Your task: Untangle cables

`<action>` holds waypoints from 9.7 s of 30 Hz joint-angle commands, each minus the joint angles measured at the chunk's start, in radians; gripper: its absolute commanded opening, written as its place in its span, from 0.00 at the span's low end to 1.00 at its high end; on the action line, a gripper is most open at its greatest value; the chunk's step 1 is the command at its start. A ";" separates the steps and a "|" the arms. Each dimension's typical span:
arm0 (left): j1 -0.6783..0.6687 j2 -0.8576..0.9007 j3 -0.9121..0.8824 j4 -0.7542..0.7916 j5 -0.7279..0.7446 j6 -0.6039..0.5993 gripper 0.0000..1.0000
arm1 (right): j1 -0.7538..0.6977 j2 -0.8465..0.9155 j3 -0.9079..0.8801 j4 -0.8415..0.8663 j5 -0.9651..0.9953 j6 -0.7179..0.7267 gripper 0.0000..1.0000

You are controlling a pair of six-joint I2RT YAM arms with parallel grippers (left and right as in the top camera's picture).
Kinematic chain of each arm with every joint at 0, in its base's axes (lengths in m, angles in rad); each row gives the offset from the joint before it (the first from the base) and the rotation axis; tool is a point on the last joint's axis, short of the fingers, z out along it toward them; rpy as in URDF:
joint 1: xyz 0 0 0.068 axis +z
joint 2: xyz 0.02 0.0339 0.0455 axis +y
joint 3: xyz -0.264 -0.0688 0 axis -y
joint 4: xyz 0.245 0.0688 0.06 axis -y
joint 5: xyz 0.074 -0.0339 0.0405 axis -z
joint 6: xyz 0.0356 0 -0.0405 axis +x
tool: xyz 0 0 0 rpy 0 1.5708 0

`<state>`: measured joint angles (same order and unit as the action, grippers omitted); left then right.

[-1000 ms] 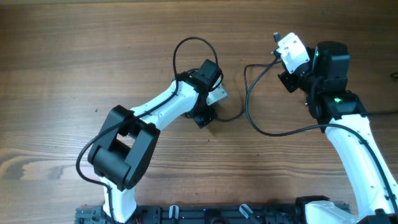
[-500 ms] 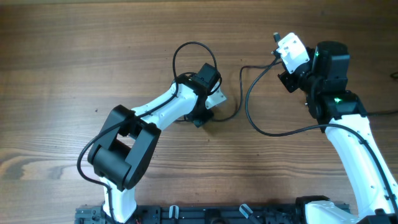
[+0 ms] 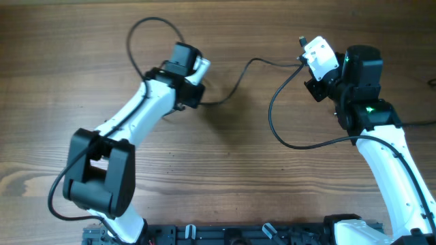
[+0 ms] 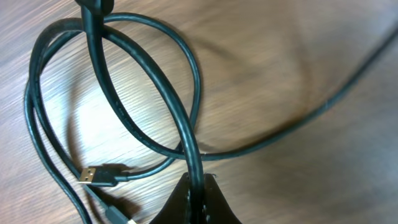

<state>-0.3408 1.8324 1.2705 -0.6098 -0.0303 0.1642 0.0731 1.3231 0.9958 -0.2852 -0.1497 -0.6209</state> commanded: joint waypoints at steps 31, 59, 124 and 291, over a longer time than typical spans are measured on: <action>0.104 -0.037 0.000 0.575 0.536 -0.832 0.04 | -0.006 0.009 0.007 0.000 -0.016 0.014 0.04; 0.385 -0.037 0.000 0.037 0.240 -0.638 0.04 | -0.402 0.009 0.007 0.119 -0.017 0.407 0.04; 0.208 -0.037 0.000 -0.061 0.082 -0.328 0.85 | -0.891 0.613 0.008 1.126 -0.086 0.656 0.59; 0.446 -0.036 0.000 -0.098 0.101 -0.198 1.00 | 0.582 0.912 0.015 0.985 -0.367 -0.007 0.52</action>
<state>0.1040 1.8202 1.2713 -0.7078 0.0547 -0.0528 0.6521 2.2089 1.0054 0.7109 -0.4988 -0.5884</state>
